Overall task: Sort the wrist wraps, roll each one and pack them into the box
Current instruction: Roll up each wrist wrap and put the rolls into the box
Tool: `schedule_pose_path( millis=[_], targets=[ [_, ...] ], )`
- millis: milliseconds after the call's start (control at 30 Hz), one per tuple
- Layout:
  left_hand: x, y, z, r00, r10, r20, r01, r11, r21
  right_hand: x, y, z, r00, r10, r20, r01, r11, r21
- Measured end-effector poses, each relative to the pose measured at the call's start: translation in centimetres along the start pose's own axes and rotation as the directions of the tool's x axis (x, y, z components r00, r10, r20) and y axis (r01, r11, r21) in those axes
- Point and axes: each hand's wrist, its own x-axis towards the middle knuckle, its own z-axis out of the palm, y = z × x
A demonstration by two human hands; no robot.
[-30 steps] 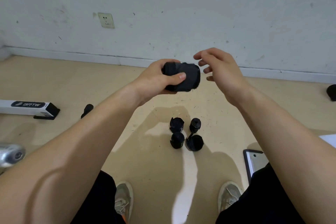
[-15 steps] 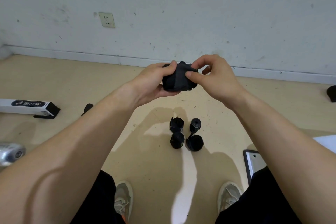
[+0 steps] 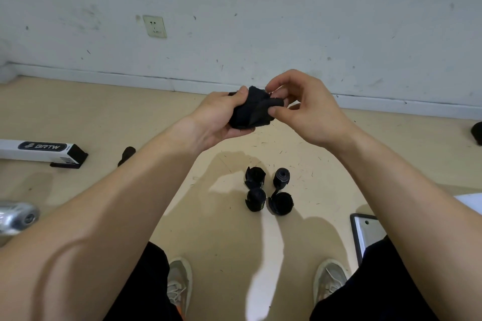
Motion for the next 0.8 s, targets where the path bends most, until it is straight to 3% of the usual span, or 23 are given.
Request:
schedule_pose_path(
  millis=[200,567,800],
  targets=[
    [-0.1,-0.5,0.3,0.999,-0.002,0.054,-0.003,0.995,0.097,0.2,0.0,0.2,0.999,-0.029,-0.042,0.025,0.996,-0.084],
    [-0.4,-0.8,1.1,0.989,0.005,0.150,-0.015,0.998,0.063,0.5,1.4,0.6,0.986,0.034,-0.160,-0.049,0.994,-0.096],
    [-1.4,-1.0,1.9,0.990,0.100,0.100,-0.117,0.976,0.181,0.6,2.2,1.2,0.968,0.226,-0.110,-0.200,0.958,0.207]
  ],
)
